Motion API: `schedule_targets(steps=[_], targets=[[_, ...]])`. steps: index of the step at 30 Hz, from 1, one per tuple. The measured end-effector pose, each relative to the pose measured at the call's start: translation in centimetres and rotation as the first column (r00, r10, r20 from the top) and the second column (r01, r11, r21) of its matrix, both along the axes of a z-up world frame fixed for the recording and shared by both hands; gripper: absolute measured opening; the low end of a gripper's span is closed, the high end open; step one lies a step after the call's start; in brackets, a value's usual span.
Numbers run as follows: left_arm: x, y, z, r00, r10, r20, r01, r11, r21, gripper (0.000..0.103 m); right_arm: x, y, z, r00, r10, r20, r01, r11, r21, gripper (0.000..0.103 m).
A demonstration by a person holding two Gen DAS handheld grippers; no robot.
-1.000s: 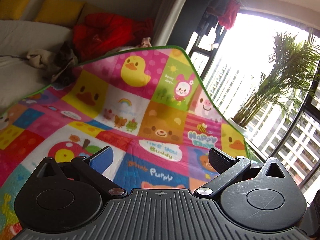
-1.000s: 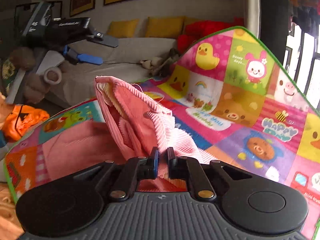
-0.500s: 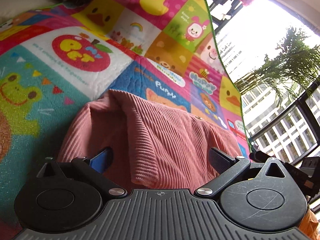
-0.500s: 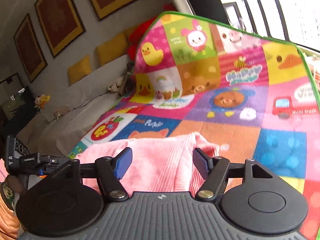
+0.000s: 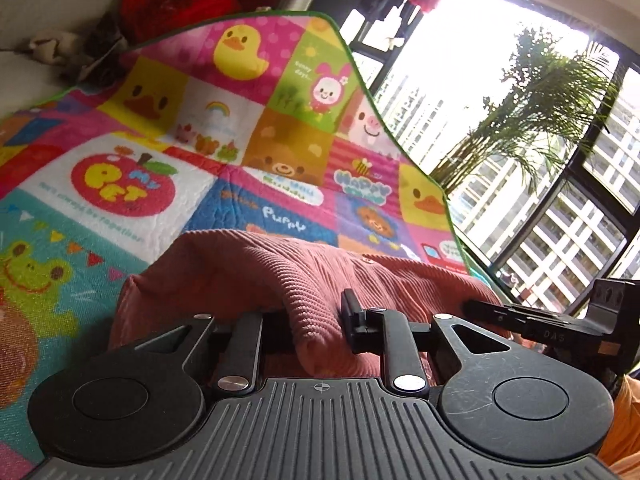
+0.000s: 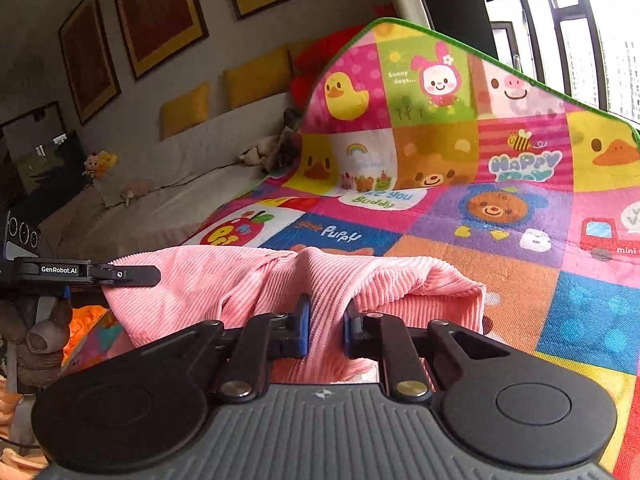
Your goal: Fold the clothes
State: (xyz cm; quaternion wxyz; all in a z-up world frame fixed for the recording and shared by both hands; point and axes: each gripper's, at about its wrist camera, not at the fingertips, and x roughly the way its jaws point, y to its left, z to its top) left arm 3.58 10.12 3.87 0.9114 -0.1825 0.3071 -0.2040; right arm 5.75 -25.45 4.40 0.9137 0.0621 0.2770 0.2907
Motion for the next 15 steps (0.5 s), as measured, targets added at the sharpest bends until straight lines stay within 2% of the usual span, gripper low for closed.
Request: schedule_targets(steps=[1, 5, 8, 9, 10, 11, 12, 15], targets=[[-0.6, -0.1, -0.2, 1.0, -0.009, -0.008, 0.009, 1.0, 0.01, 0.023, -0.4, -0.1, -0.3, 1.0, 0.003, -0.008, -0.003, 1.0, -0.007, 0.015], [-1.2, -0.7, -3.7, 0.993, 0.001, -0.119, 0.011, 0.995, 0.104, 0.036, -1.0, 0.2, -3.7, 0.996, -0.008, -0.084, 0.001, 0.997, -0.078, 0.02], [-1.2, -0.3, -4.6, 0.989, 0.012, -0.151, 0.007, 0.992, 0.126, 0.051, -1.1, 0.1, -4.8, 0.993, -0.014, -0.117, 0.004, 0.996, -0.092, 0.027], [-1.4, 0.1, -4.0, 0.991, 0.02, -0.133, -0.003, 0.992, 0.128, 0.055, -1.2, -0.1, -4.4, 0.994, -0.014, -0.105, 0.005, 0.996, -0.09, 0.033], [-1.6, 0.4, -3.3, 0.994, 0.03, -0.108, -0.016, 0.991, 0.134, 0.065, -1.3, -0.3, -3.9, 0.996, -0.014, -0.092, 0.006, 0.996, -0.088, 0.044], [-1.8, 0.6, -2.4, 0.997, 0.04, -0.07, -0.029, 0.99, 0.14, 0.076, -1.5, -0.5, -3.1, 0.998, -0.015, -0.063, 0.01, 0.996, -0.088, 0.05], [-1.9, 0.6, -1.6, 0.998, 0.041, -0.039, -0.035, 0.99, 0.137, 0.079, -1.7, -0.6, -2.3, 1.0, -0.017, -0.025, 0.015, 0.996, -0.089, 0.06], [-1.9, 0.6, 0.3, 0.999, 0.033, 0.04, -0.037, 0.992, 0.118, 0.088, -2.3, 0.2, 0.1, 0.995, -0.002, 0.101, 0.016, 0.991, -0.131, 0.071]])
